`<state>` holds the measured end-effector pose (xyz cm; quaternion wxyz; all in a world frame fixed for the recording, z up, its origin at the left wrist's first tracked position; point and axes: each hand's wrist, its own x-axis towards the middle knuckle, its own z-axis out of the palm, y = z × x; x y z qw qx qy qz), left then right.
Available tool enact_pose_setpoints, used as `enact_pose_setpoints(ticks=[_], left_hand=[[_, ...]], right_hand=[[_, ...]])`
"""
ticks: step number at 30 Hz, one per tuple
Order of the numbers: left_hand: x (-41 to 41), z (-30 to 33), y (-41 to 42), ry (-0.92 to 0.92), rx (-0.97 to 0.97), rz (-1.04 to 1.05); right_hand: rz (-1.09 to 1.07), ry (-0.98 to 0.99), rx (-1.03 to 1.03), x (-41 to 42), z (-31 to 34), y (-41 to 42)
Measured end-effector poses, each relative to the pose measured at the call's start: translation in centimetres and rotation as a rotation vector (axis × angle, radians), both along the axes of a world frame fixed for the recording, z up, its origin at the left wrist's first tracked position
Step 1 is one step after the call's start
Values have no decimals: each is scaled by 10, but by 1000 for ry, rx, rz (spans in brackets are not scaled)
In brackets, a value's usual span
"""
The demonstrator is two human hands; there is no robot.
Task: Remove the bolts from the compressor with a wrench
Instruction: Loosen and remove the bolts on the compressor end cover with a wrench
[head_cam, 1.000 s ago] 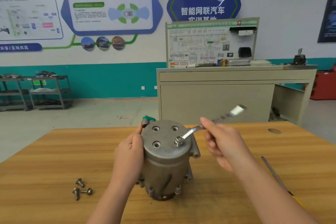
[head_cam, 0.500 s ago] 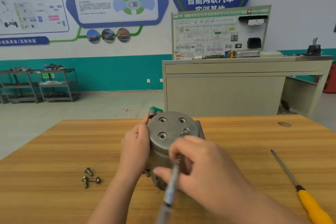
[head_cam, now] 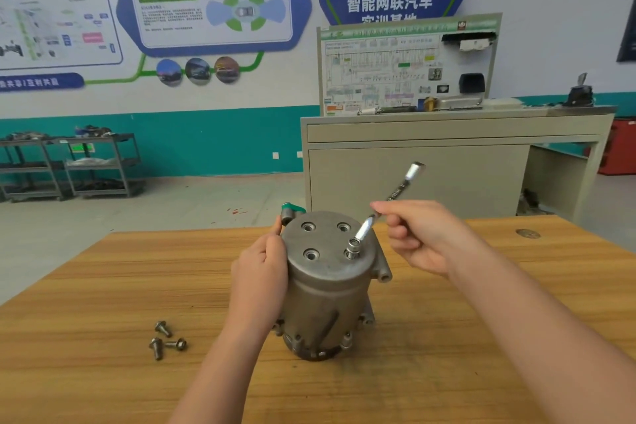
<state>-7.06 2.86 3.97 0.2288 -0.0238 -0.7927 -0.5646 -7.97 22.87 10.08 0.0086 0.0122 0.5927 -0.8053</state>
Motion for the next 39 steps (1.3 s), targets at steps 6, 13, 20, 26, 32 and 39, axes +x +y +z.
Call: enact_pose_setpoints(ticks=[6,13,20,26,32,39], left_hand=[[0,3,-4,12,-26,11],[-1,4,-7,24,-22,35],[6,8,-7,-1,-52,4],[29,36,6,403,-469,-103],[21,45,20,215,-840,-241],[12,44,23,284,-772,-218]], right_hand=[[135,257,730,25,26,-51],[70,641,1429,97,-18,-66],[-96,660,848,106,-59,-22],[-275,584,71,85,-74,-16],[-157,399,-323,70,-58,-9],[-89,342,-400,65,-52,-7]])
